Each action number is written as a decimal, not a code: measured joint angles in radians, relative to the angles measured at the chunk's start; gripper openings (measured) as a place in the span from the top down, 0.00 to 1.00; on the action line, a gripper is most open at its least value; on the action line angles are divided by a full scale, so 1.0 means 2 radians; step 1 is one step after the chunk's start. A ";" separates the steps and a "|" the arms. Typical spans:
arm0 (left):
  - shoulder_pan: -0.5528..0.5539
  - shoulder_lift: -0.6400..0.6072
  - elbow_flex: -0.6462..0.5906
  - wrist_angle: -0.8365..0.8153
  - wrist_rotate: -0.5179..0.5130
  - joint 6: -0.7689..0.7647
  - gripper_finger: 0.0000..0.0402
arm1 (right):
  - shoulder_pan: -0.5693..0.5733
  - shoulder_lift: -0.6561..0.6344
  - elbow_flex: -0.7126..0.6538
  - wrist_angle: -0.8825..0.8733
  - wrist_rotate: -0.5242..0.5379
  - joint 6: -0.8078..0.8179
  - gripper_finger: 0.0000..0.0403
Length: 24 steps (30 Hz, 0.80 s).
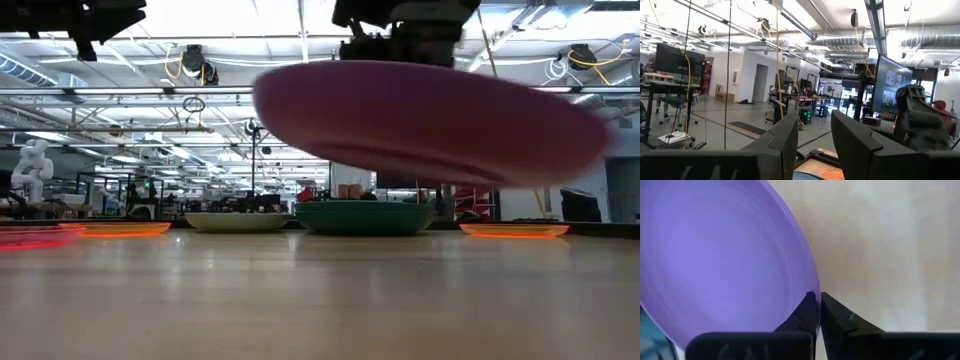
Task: Stack plastic plates
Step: Stack the violet plate on the blue plate
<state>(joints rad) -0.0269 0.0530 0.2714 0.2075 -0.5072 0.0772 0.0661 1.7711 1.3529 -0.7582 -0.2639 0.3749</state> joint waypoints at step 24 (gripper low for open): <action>0.000 0.000 0.000 0.004 0.000 0.010 0.70 | -0.304 -0.012 0.098 -0.104 -0.020 0.040 0.99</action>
<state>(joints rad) -0.0269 0.0532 0.2714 0.2150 -0.5072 0.0963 -0.5428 1.7476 1.5494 -0.9655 -0.3031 0.4556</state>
